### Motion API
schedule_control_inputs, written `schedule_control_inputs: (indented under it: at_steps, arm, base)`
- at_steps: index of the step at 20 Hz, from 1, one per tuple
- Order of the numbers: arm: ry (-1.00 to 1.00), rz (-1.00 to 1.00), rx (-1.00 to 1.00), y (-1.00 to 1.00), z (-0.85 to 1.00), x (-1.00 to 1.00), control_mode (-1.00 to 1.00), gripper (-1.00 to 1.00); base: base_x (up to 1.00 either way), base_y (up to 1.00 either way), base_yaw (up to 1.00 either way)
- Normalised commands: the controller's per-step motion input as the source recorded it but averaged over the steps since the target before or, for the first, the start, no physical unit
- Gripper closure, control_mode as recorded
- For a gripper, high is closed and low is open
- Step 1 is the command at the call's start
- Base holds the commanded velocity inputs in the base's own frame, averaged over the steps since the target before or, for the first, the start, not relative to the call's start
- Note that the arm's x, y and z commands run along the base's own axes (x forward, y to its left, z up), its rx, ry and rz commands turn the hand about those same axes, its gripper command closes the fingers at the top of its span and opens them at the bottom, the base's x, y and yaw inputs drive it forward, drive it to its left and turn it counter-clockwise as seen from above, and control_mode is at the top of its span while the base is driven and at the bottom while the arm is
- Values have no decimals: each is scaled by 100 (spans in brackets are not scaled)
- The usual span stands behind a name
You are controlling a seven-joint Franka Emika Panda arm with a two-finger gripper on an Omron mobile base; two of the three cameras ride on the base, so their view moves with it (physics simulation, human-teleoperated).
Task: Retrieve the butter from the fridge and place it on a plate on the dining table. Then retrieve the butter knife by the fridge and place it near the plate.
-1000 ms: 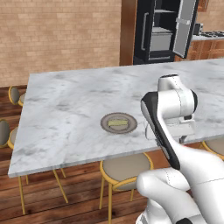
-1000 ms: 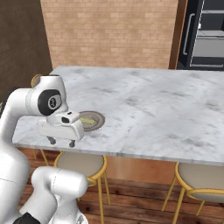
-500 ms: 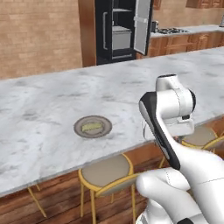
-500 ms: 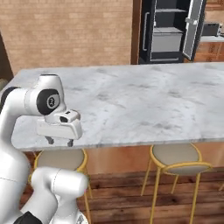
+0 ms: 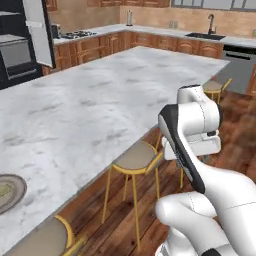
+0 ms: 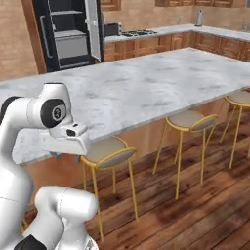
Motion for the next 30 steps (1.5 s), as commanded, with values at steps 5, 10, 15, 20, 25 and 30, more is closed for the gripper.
schedule_control_inputs:
  at_steps: [5,10,15,20,25,30]
  arm:
    - [0,0,0,0,0,0,100,-100]
    - [0,0,0,0,0,0,100,-100]
    - [0,0,0,0,0,0,100,-100]
    - [0,0,0,0,0,0,100,-100]
    - [0,0,0,0,0,0,100,-100]
    - [0,0,0,0,0,0,100,-100]
  base:
    - [5,-95,-78]
    - [16,-86,-75]
    - [86,-57,-49]
    - [100,15,-22]
    - [100,60,-25]
    - [100,67,-27]
